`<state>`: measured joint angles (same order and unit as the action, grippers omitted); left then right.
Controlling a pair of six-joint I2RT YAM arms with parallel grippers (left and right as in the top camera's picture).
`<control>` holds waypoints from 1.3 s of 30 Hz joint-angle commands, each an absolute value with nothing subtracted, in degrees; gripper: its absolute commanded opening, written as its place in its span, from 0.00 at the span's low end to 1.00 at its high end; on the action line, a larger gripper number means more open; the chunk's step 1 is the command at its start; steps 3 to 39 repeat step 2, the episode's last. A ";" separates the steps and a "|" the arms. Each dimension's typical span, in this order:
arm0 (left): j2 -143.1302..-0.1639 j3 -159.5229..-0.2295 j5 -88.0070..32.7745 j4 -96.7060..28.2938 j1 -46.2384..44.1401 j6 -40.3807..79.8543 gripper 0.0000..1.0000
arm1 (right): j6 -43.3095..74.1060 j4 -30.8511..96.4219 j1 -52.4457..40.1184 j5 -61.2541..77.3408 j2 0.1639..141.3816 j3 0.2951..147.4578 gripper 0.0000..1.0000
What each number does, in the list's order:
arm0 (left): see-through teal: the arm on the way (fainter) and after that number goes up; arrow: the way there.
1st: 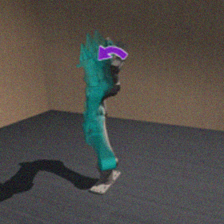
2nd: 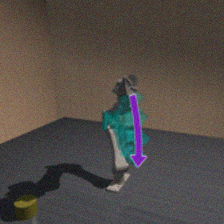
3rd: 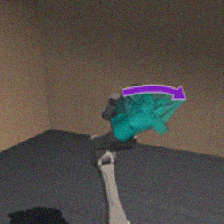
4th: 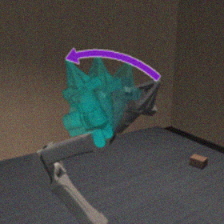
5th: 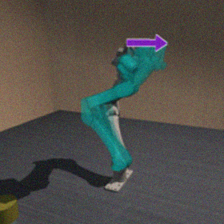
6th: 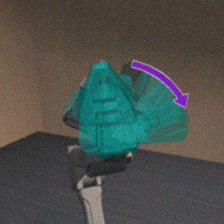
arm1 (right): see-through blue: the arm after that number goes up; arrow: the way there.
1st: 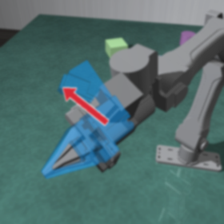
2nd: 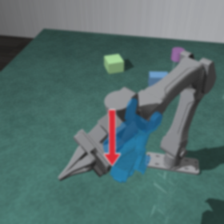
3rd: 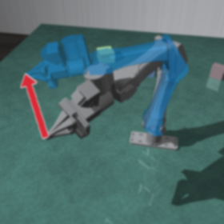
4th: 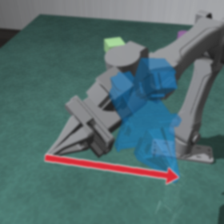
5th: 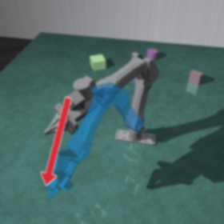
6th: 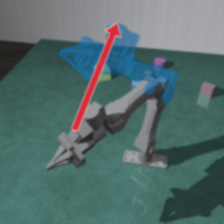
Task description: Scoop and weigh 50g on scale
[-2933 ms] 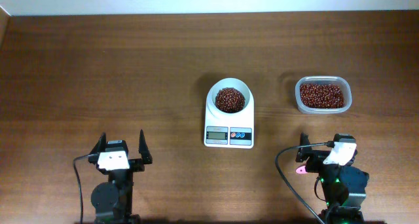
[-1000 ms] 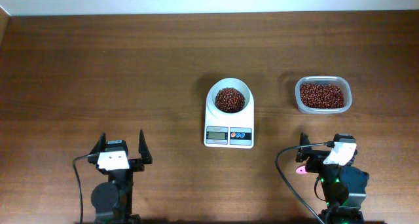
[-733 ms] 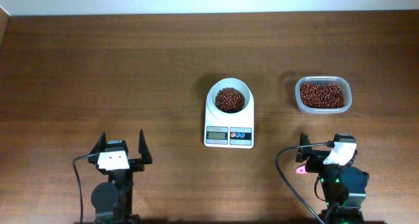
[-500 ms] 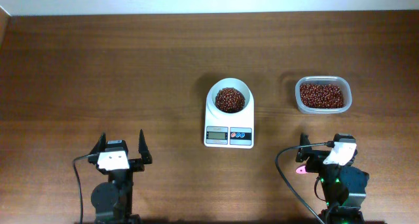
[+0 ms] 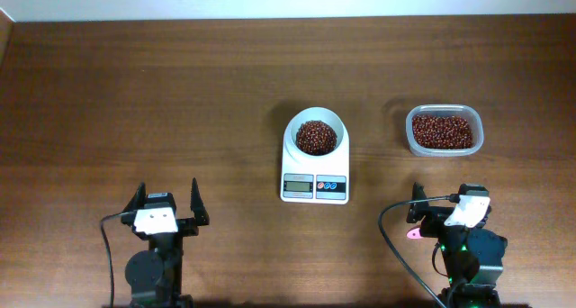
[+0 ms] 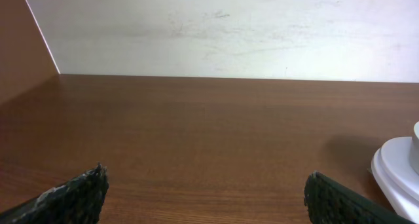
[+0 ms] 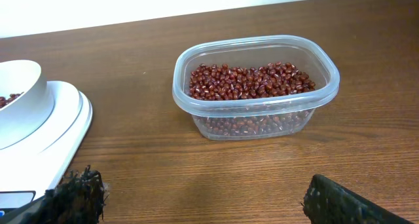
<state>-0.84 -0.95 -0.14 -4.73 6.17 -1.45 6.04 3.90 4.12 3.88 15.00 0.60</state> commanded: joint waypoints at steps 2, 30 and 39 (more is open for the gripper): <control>-0.30 -0.49 0.43 -4.73 5.96 -1.30 0.99 | 6.46 4.32 3.77 3.18 15.00 0.32 0.99; -0.30 -0.49 0.43 -4.73 5.96 -1.30 0.99 | 6.46 4.32 3.77 3.18 15.00 0.32 0.99; -0.30 -0.49 0.43 -4.73 5.96 -1.30 0.99 | 6.46 4.32 3.77 3.18 15.00 0.32 0.99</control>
